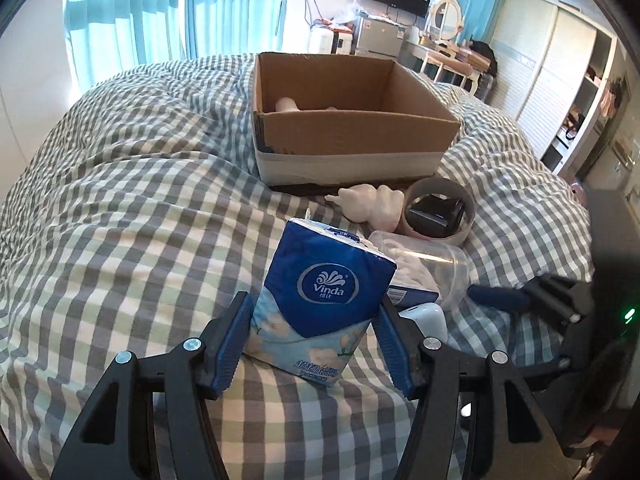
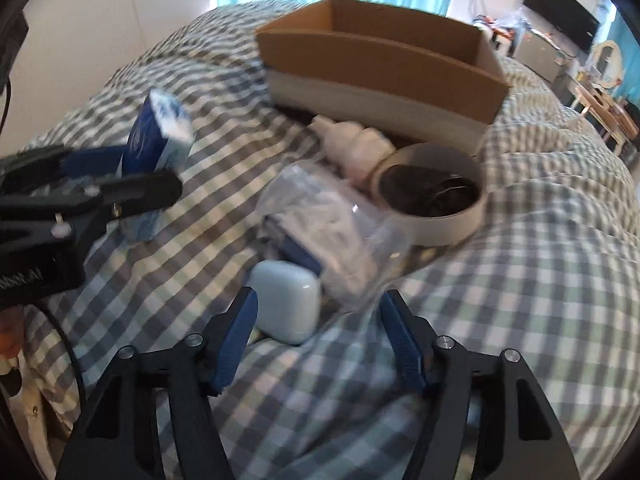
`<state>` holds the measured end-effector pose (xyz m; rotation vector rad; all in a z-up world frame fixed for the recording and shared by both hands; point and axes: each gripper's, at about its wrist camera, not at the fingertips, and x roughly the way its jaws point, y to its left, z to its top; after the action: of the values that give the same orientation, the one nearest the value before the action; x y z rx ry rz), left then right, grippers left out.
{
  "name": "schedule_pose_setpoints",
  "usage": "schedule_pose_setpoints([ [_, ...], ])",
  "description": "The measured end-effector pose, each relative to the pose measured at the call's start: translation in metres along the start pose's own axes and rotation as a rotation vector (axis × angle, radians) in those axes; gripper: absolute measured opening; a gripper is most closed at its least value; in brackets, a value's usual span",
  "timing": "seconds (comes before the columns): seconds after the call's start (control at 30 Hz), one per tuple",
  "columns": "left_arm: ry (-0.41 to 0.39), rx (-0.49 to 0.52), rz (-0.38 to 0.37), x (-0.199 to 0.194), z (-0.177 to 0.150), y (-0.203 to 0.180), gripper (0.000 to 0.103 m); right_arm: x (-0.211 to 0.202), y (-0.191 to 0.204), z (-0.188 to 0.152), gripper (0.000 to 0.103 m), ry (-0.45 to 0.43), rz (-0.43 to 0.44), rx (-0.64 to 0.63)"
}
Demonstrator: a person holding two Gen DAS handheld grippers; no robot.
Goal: Organize objects
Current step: 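Grasp the blue Vinda tissue pack with the left tool while the right tool grasps the pale blue case, then carry the tissue pack and pale blue case into the box and release both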
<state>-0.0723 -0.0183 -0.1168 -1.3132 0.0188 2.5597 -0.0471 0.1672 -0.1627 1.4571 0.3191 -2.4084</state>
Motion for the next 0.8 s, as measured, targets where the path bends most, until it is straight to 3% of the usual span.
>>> schedule_pose_setpoints([
  [0.43,-0.006,-0.011,0.009,0.004,-0.004,0.002,0.062,0.028,0.017,-0.004,0.063,0.093,-0.009,-0.035],
  [0.47,-0.009,-0.010,0.007,0.004,-0.005,0.003,0.062,0.028,0.017,-0.004,0.061,0.090,-0.014,-0.034],
  [0.53,-0.014,-0.005,0.008,0.002,-0.005,0.002,0.062,0.027,0.019,-0.006,0.042,0.093,-0.007,-0.037],
  [0.6,-0.015,0.002,0.013,0.002,-0.006,0.001,0.062,0.025,0.021,-0.008,0.032,0.093,0.002,-0.044],
  [0.8,-0.021,0.001,0.023,-0.003,-0.008,0.001,0.062,0.011,0.027,-0.014,0.027,0.057,0.060,-0.046],
])
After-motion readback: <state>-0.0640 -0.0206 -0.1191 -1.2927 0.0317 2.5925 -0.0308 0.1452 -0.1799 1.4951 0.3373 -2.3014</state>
